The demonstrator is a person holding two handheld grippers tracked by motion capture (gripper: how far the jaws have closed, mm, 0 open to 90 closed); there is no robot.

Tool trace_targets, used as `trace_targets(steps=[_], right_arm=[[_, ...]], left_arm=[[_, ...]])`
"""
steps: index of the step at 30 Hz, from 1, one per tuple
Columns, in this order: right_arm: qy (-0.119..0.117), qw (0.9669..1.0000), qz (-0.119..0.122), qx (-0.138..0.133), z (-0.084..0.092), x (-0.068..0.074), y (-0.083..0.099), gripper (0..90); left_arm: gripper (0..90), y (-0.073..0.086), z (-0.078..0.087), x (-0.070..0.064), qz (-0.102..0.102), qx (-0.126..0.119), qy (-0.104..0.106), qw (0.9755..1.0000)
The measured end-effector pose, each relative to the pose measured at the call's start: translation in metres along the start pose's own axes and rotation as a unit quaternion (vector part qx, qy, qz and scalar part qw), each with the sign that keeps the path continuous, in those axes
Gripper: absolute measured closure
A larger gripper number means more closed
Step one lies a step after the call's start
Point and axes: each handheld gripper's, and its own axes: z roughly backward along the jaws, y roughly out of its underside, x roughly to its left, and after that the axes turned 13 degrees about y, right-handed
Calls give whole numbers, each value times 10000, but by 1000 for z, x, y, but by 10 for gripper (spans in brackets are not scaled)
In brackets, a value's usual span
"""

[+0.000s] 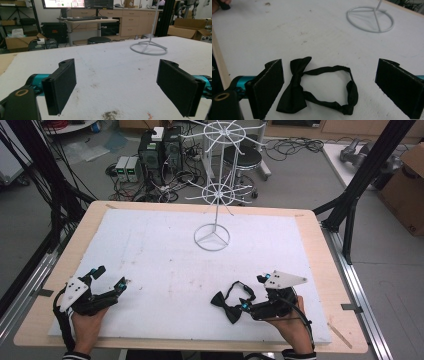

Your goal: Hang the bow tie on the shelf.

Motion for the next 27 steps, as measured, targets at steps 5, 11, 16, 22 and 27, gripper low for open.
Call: trace_targets(steps=[5, 11, 16, 22, 27], right_arm=[[-330, 9992, 136, 196, -4, 4, 2, 164], [-565, 9971, 185, 484, -12, 8, 5, 211], [-770, 9943, 330, 658, -16, 12, 5, 246], [-840, 9931, 264, 776, -19, 13, 5, 279], [-916, 9909, 236, 960, -22, 14, 7, 322]], left_arm=[[165, 0, 0, 0, 0, -3, 0, 10000], [165, 0, 0, 0, 0, -4, 0, 10000], [166, 0, 0, 0, 1, -3, -2, 10000], [166, 0, 0, 0, 3, 0, 4, 10000], [166, 0, 0, 0, 5, -1, 4, 10000]])
